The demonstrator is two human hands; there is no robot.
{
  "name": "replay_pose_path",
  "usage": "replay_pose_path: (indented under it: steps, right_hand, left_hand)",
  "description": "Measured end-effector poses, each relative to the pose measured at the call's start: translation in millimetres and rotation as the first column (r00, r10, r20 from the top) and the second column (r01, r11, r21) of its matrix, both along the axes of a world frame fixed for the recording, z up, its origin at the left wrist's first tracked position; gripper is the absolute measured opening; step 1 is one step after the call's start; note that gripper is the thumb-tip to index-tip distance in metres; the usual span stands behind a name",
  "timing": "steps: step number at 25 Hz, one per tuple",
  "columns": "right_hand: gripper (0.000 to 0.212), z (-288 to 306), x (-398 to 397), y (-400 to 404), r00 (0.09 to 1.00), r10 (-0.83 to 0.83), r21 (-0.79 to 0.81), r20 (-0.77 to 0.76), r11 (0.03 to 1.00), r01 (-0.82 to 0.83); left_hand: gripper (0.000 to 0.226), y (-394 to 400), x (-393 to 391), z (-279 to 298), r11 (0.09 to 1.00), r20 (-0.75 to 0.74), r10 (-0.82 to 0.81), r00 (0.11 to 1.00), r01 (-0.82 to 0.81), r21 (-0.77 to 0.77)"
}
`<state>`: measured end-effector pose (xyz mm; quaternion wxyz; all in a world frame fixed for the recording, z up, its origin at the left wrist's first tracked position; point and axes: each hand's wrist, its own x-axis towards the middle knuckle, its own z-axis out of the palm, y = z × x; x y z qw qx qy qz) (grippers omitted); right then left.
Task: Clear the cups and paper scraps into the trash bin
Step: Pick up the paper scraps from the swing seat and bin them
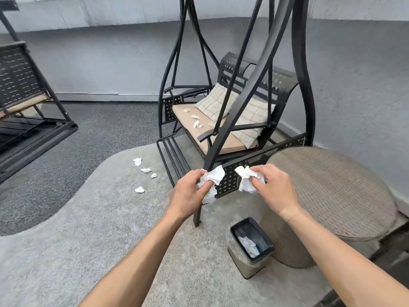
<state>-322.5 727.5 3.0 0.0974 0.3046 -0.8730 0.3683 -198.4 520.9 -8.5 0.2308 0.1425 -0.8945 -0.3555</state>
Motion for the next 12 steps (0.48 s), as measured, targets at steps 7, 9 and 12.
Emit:
replay_pose_path:
  steps: [7, 9, 12]
  right_hand:
    - [0.02, -17.3, -94.4, -36.6, 0.99, -0.144, 0.002, 0.004, 0.99, 0.144]
    - [0.02, -29.7, -118.8, -48.7, 0.98, -0.198, 0.027, 0.009, 0.98, 0.198]
    - [0.02, -42.4, -145.7, -66.7, 0.947, -0.322, 0.038, 0.023, 0.946, 0.321]
  left_hand:
    - [0.023, -51.5, -125.9, -9.6, 0.994, 0.023, -0.106, 0.994, 0.106, 0.012]
    - [0.023, -68.1, -166.0, -17.8, 0.984, 0.034, -0.177, 0.984, 0.176, 0.01]
    - [0.019, -90.2, -217.4, -28.1, 0.954, 0.048, -0.3, 0.953, 0.3, 0.017]
